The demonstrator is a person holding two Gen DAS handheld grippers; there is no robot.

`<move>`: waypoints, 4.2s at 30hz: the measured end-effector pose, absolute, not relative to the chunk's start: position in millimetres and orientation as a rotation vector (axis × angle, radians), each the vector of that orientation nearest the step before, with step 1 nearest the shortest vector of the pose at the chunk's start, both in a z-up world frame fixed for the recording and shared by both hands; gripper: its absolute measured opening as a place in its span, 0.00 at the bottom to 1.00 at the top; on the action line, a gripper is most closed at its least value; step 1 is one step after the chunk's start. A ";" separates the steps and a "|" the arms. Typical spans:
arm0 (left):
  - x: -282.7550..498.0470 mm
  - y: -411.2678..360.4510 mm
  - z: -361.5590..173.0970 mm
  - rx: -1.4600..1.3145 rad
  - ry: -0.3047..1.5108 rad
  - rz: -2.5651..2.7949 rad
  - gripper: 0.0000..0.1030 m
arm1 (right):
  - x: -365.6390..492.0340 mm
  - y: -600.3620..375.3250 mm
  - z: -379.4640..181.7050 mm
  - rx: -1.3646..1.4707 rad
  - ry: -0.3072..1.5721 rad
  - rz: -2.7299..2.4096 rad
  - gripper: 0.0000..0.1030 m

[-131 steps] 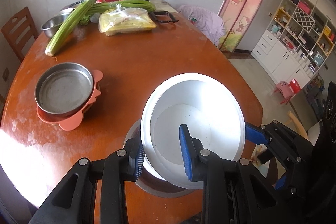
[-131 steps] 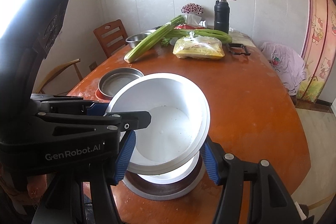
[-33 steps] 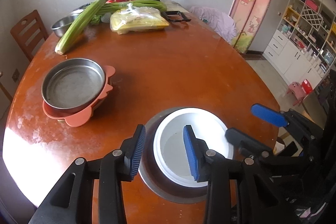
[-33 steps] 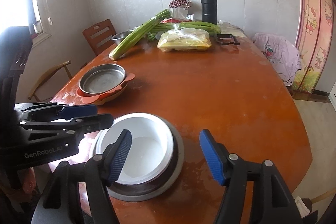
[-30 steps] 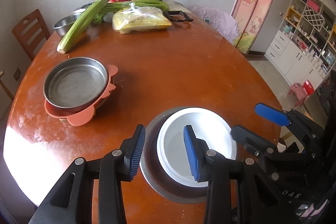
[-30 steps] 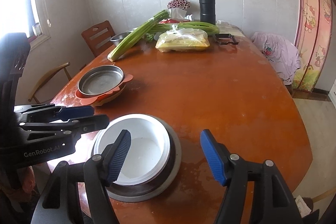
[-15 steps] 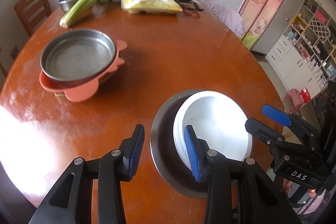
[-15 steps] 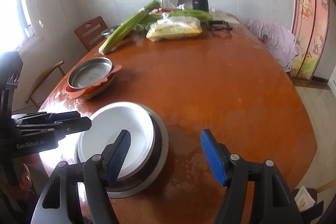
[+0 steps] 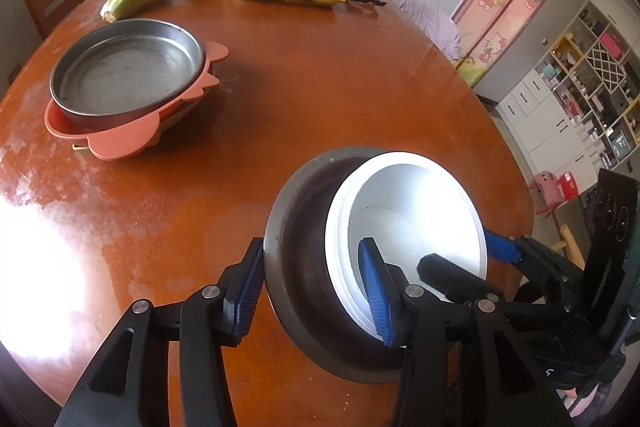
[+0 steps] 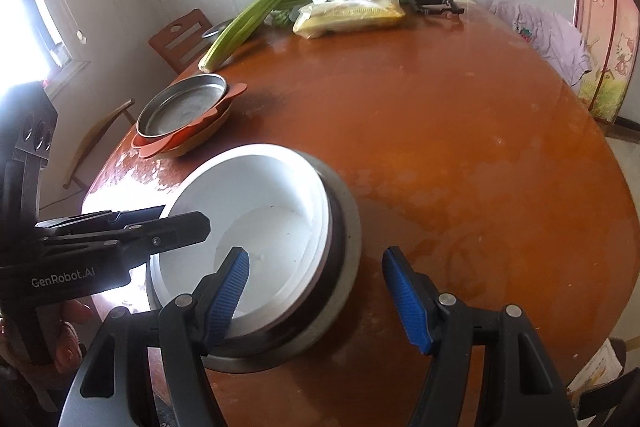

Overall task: Organize plates and bowls
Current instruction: 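Grasp the rim of the nested steel bowl stack with the left gripper, lift, then carry the steel bowl stack with the left gripper over the pan and plates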

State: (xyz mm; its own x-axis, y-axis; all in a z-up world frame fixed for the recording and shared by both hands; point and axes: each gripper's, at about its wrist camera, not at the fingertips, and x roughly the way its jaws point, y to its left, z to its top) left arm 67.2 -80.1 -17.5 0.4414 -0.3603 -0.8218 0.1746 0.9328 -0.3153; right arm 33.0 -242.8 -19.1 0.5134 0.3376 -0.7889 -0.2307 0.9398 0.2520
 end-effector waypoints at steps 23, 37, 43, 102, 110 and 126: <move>72.8 -94.0 -35.3 -0.181 1.122 -0.347 0.47 | 28.2 -219.8 -24.1 0.056 0.988 0.368 0.68; 73.1 -93.2 -29.9 -0.188 1.109 -0.347 0.47 | 31.9 -220.7 -19.6 0.050 0.973 0.362 0.68; 79.7 -92.8 -21.9 -0.179 1.096 -0.352 0.48 | 38.6 -220.5 -13.7 0.046 0.966 0.360 0.68; 164.0 14.6 84.0 -0.227 0.910 -0.282 0.48 | 140.3 -120.1 91.8 -0.052 0.862 0.414 0.68; 169.4 44.4 89.7 -0.236 0.894 -0.237 0.48 | 156.3 -88.0 98.6 -0.074 0.856 0.461 0.68; 182.5 69.5 70.6 -0.267 0.929 -0.161 0.48 | 181.5 -54.7 78.0 -0.096 0.906 0.518 0.68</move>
